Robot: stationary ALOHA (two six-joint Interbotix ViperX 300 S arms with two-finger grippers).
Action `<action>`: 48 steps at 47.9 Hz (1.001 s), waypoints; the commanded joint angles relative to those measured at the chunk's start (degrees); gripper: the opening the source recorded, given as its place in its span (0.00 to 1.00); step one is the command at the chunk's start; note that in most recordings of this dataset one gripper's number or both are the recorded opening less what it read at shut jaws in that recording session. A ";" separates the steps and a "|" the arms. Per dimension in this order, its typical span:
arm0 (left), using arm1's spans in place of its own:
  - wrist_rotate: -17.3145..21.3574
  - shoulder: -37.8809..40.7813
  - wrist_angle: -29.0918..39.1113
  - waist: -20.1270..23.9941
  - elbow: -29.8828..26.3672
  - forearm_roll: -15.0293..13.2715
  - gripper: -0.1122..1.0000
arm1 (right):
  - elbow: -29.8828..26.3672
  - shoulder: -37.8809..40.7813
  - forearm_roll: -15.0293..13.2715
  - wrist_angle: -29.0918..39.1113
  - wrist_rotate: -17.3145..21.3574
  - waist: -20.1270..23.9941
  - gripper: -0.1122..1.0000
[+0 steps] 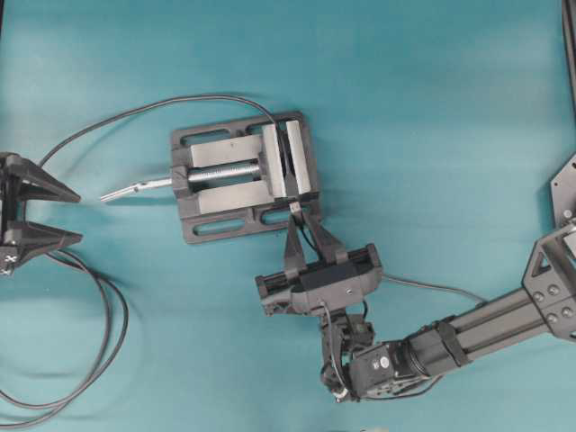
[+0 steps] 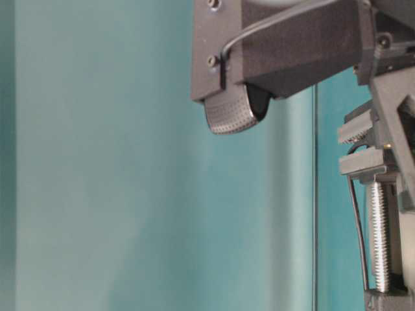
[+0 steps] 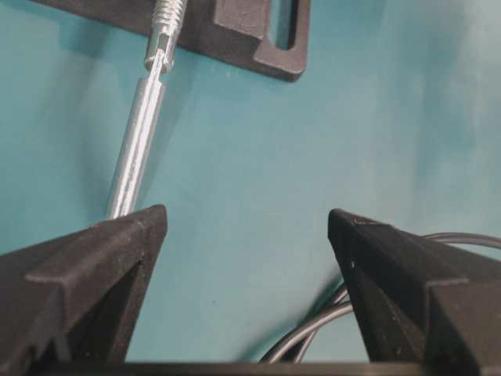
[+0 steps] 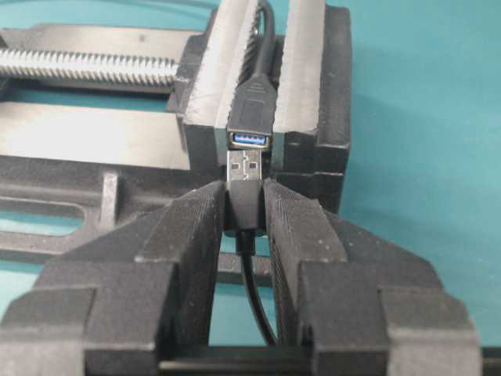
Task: Insert the USB cable into the fixed female connector.
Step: 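Move the held plug to align with the port in the vise jaws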
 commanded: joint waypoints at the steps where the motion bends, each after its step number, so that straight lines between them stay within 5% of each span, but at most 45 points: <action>1: -0.70 0.35 -0.35 0.09 -0.62 0.26 0.99 | -1.05 -1.05 -0.09 -0.53 0.09 -0.53 0.29; 48: -0.70 0.35 -0.44 0.09 -0.62 0.26 0.99 | -2.11 -0.79 -0.09 0.35 2.46 -2.29 0.29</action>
